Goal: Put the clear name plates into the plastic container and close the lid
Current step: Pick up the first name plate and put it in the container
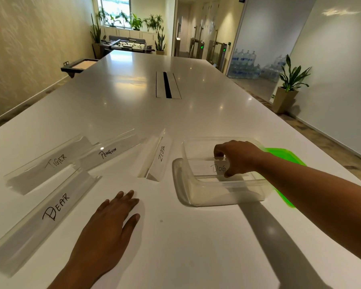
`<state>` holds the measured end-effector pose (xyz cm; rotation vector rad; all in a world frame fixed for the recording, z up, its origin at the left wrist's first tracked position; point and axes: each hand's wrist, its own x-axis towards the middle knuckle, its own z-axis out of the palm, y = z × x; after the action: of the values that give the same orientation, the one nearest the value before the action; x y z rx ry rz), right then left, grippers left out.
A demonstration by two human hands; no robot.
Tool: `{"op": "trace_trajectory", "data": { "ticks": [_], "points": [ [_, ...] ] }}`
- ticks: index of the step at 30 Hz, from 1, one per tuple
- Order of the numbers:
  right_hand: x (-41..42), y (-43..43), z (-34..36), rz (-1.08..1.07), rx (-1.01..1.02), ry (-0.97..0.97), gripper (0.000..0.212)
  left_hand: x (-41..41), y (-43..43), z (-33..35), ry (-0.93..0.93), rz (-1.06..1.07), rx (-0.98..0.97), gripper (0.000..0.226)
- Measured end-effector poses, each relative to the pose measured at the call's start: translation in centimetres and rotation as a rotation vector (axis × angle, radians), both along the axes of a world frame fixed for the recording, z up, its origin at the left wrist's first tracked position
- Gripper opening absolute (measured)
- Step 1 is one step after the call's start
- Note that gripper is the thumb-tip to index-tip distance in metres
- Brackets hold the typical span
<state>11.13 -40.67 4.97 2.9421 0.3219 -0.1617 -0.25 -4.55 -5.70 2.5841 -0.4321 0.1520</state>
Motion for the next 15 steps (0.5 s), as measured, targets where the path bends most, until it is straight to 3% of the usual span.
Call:
{"op": "trace_trajectory", "data": {
  "ticks": [9, 15],
  "points": [
    [0.16, -0.1, -0.29, -0.01, -0.008, 0.006, 0.056, 0.01, -0.06, -0.06, -0.001, -0.001, 0.002, 0.061],
    [0.38, -0.49, -0.21, 0.01, 0.099, 0.021, 0.061, -0.02, -0.11, 0.01, 0.012, 0.0, -0.011, 0.061]
  ]
}}
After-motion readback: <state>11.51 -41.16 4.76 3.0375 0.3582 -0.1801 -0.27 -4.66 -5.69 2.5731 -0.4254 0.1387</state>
